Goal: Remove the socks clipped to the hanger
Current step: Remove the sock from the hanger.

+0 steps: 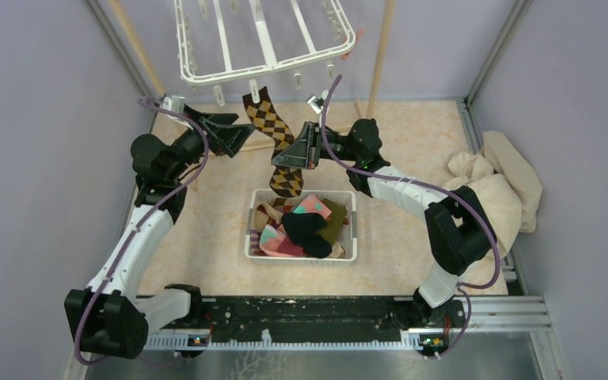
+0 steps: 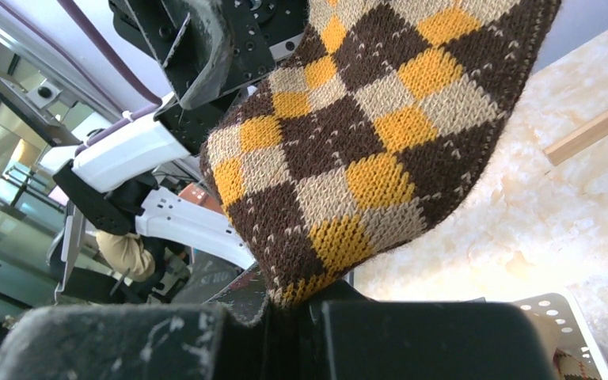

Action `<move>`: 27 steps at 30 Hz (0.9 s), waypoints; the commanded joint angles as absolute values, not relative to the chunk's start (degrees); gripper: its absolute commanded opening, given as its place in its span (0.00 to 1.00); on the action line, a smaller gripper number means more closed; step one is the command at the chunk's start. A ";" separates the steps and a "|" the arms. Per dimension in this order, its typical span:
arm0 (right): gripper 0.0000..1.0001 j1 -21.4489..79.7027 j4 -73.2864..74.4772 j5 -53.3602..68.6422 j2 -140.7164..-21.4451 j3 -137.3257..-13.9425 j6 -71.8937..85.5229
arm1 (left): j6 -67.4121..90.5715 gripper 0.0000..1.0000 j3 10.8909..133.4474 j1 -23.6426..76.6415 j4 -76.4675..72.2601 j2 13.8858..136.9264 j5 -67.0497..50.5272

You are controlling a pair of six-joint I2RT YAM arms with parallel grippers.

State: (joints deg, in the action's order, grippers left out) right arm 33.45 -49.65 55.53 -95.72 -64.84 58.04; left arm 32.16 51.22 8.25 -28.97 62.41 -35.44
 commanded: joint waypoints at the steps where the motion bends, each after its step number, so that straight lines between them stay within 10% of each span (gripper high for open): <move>1: 0.00 32.95 -52.06 55.63 -94.97 -65.72 57.02 | 32.88 0.99 53.88 9.05 -36.61 64.24 -34.15; 27: 0.00 33.37 -47.13 55.60 -96.45 -67.24 53.24 | 33.56 0.95 56.87 13.45 -57.05 75.50 -27.19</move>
